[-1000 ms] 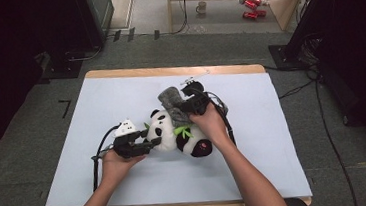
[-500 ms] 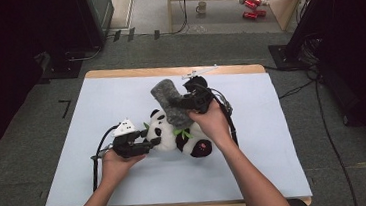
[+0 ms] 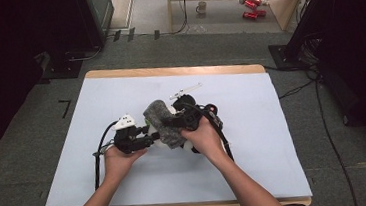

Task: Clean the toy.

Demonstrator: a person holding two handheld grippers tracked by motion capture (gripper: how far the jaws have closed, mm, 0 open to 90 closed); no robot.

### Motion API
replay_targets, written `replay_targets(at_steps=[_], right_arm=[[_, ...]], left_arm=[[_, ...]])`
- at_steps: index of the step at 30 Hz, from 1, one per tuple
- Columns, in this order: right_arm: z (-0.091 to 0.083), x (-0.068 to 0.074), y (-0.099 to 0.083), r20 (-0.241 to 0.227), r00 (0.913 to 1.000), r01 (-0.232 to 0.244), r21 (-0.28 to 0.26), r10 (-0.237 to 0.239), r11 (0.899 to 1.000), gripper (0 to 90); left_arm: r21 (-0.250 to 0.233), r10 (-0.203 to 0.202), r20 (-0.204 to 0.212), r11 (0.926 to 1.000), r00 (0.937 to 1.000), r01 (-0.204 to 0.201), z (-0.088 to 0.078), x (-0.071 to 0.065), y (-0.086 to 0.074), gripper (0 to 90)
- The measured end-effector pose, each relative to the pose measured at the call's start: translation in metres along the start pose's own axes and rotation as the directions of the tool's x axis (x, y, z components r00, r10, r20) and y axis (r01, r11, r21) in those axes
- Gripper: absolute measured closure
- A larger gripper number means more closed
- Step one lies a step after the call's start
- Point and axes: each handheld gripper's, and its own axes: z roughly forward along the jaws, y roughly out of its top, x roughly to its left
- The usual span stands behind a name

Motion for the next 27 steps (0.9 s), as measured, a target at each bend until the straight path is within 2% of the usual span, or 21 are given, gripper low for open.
replay_targets(at_steps=[1, 2, 7, 10, 15, 17, 21, 22, 24, 27], right_arm=[[0.0, 0.0, 0.0, 0.0, 1.0, 0.0, 0.0, 0.0, 1.0, 78.4], [-0.002, -0.001, -0.002, 0.033, 0.9993, 0.019, 0.001, -0.019, 1.0, 78.4], [-0.005, 0.0, -0.003, 0.09, 0.9934, 0.07, 0.007, -0.07, 0.998, 78.3], [-0.008, -0.001, -0.002, 0.111, 0.9911, 0.074, 0.008, -0.074, 0.997, 78.2], [-0.014, -0.007, -0.002, 0.121, 0.9913, 0.053, -0.003, -0.052, 0.999, 78.0], [-0.018, -0.013, -0.002, 0.124, 0.9918, 0.031, -0.012, -0.029, 0.999, 78.2], [-0.023, -0.018, -0.003, 0.149, 0.9886, 0.023, -0.02, -0.02, 1.0, 78.2], [-0.028, -0.021, -0.002, 0.187, 0.982, 0.028, -0.028, -0.022, 0.999, 78.3], [-0.033, -0.026, -0.003, 0.217, 0.9762, 0.014, -0.041, -0.005, 0.999, 78.5], [-0.043, -0.032, -0.002, 0.231, 0.9727, -0.005, -0.07, 0.021, 0.998, 78.6]], left_arm=[[0.0, 0.0, 0.0, 1.0, 1.0, 0.0, 0.0, 0.0, 0.0, 53.9], [0.006, 0.017, -0.005, 0.9998, 0.9998, -0.017, 0.002, -0.001, 0.001, 54.2], [0.009, 0.009, -0.002, 0.9999, 1.0, -0.009, 0.003, -0.001, 0.002, 55.9], [0.004, 0.001, 0.004, 1.0, 1.0, -0.001, 0.003, 0.001, 0.003, 56.3], [-0.001, -0.012, 0.007, 0.9999, 0.9999, 0.012, 0.002, 0.002, 0.003, 56.6], [-0.003, -0.019, 0.011, 0.9998, 0.9998, 0.019, 0.002, 0.003, 0.004, 56.7], [-0.002, -0.027, 0.014, 0.9996, 0.9995, 0.027, 0.002, 0.003, 0.004, 56.8], [-0.001, -0.024, 0.016, 0.9997, 0.9996, 0.025, 0.001, 0.003, 0.004, 56.8], [-0.001, -0.021, 0.02, 0.9998, 0.9996, 0.021, 0.001, 0.004, 0.004, 56.7], [-0.002, -0.007, 0.019, 1.0, 0.9998, 0.007, 0.001, 0.003, 0.003, 56.7]])
